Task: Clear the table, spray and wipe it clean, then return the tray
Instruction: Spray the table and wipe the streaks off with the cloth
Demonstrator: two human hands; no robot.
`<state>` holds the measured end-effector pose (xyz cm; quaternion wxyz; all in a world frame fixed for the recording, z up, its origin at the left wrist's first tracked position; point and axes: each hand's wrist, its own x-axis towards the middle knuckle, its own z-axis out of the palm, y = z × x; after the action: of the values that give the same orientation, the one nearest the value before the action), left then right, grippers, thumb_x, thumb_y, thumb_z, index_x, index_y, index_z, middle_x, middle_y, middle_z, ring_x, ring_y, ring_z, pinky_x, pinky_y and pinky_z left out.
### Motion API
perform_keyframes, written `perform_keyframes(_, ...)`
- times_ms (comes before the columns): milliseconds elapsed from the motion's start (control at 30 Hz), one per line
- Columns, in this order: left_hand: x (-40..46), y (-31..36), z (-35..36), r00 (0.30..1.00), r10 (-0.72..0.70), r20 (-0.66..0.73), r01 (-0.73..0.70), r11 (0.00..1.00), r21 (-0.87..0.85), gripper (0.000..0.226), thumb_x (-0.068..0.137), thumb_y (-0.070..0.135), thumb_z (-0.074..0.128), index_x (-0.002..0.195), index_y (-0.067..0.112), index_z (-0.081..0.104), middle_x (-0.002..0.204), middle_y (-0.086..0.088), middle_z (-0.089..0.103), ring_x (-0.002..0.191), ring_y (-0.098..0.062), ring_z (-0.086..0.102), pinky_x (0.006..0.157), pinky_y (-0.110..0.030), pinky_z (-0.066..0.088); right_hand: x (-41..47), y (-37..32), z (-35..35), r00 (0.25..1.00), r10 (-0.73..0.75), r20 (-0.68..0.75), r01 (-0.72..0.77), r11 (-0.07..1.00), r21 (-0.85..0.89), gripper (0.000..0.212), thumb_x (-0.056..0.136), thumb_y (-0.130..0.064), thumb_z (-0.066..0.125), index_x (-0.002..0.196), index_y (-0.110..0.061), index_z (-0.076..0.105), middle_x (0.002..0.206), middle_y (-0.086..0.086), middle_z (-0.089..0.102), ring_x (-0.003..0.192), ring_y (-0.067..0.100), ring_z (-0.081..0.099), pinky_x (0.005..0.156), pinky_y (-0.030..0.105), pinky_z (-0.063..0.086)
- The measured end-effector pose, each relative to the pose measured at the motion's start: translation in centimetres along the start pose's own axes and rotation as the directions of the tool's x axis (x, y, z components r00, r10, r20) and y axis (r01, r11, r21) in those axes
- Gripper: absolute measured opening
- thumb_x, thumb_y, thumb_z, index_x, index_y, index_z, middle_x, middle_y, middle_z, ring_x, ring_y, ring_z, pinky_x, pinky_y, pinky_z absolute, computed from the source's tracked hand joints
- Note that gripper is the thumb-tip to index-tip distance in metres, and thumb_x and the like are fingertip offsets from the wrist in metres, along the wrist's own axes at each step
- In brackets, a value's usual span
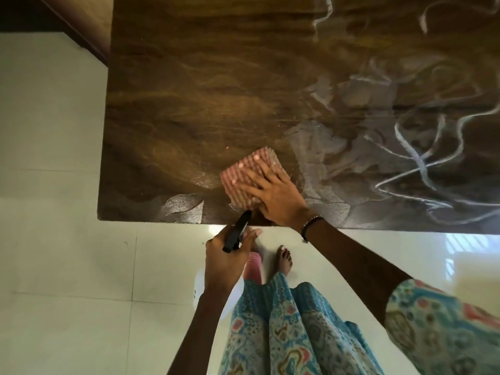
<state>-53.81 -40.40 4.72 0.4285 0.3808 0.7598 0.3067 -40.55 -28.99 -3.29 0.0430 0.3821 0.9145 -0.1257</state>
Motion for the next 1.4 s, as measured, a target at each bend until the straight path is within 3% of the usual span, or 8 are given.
perform_keyframes(100,-0.6,0.9,1.1,0.999,0.001,0.047,-0.001,1.0,0.005,0.029,0.075,0.025,0.078,0.062,0.03,0.053,0.057,0.014,0.062,0.046,-0.008,0.045,0.049,-0.009,0.032,-3.8,2.4,0.5,0.992,-0.129,-0.005,0.128,0.989,-0.068,0.059,0.088,-0.041,0.035,0.146,-0.031,0.033,0.154,0.006,0.033,0.143,0.035,0.024,0.115,0.051,0.018)
perform_keyframes(233,-0.8,1.2,2.4,0.996,-0.019,0.089,0.019,1.0,-0.002,0.024,0.074,0.025,0.078,0.065,0.028,0.056,0.056,0.014,0.062,0.046,-0.006,0.046,0.049,-0.006,0.033,-5.1,6.0,0.3,0.997,0.03,-0.065,-0.033,0.998,-0.053,0.067,0.086,-0.034,0.054,0.147,-0.032,0.027,0.155,0.006,0.03,0.144,0.035,0.021,0.114,0.05,0.017)
perform_keyframes(400,-0.6,-0.2,4.4,0.967,-0.022,0.254,-0.023,0.985,0.171,0.034,0.072,0.043,0.079,0.071,0.014,0.061,0.059,0.006,0.061,0.049,-0.006,0.051,0.056,-0.024,0.044,-2.1,8.7,-1.3,0.995,0.083,0.061,-0.083,0.997,0.004,0.061,0.089,-0.039,0.027,0.149,-0.033,0.024,0.158,0.005,0.023,0.146,0.035,0.015,0.116,0.051,0.02)
perform_keyframes(567,-0.5,0.8,6.5,0.936,-0.04,0.351,-0.085,0.939,0.333,0.04,0.071,0.047,0.078,0.065,0.021,0.048,0.056,0.009,0.051,0.059,-0.023,0.053,0.061,-0.029,0.043,-2.3,11.1,-2.2,0.996,-0.023,0.091,0.025,1.0,-0.017,0.06,0.091,-0.035,0.038,0.149,-0.034,0.023,0.159,0.002,0.019,0.147,0.033,0.012,0.116,0.053,0.023)
perform_keyframes(933,-0.1,0.1,6.5,0.968,-0.098,0.232,0.002,0.925,0.38,0.045,0.072,0.05,0.076,0.085,0.008,0.067,0.083,-0.011,0.069,0.079,-0.029,0.066,0.071,-0.035,0.051,-2.8,9.5,-1.9,0.996,0.049,0.069,-0.052,0.998,0.036,0.061,0.091,-0.034,0.044,0.149,-0.032,0.027,0.159,0.005,0.02,0.147,0.035,0.011,0.115,0.053,0.016)
perform_keyframes(1100,0.9,0.1,4.6,0.982,-0.069,0.175,0.026,0.971,0.236,0.039,0.066,0.05,0.078,0.075,0.013,0.068,0.061,0.003,0.064,0.056,-0.004,0.056,0.062,-0.024,0.041,-5.0,4.5,0.1,0.996,0.084,0.026,-0.085,0.995,0.055,0.061,0.087,-0.043,0.03,0.146,-0.031,0.033,0.156,0.008,0.028,0.144,0.039,0.017,0.114,0.058,0.015)
perform_keyframes(1267,2.0,1.4,3.7,0.986,-0.05,0.161,0.014,0.976,0.218,0.027,0.067,0.037,0.083,0.072,0.016,0.067,0.058,0.008,0.063,0.051,-0.008,0.053,0.056,-0.019,0.04,-11.4,2.7,2.1,0.998,0.058,0.025,-0.058,0.998,0.004,0.053,0.093,-0.044,0.033,0.144,-0.032,0.038,0.155,0.006,0.031,0.144,0.035,0.02,0.115,0.053,0.014)
perform_keyframes(1400,2.8,1.9,3.5,0.982,-0.068,0.178,0.028,0.976,0.218,0.033,0.069,0.039,0.082,0.071,0.01,0.067,0.062,0.002,0.067,0.055,-0.009,0.057,0.061,-0.024,0.045,-15.0,5.7,1.8,0.963,0.269,-0.014,-0.266,0.959,0.103,0.053,0.095,-0.043,0.03,0.147,-0.031,0.028,0.155,0.007,0.029,0.145,0.034,0.015,0.112,0.056,0.025)
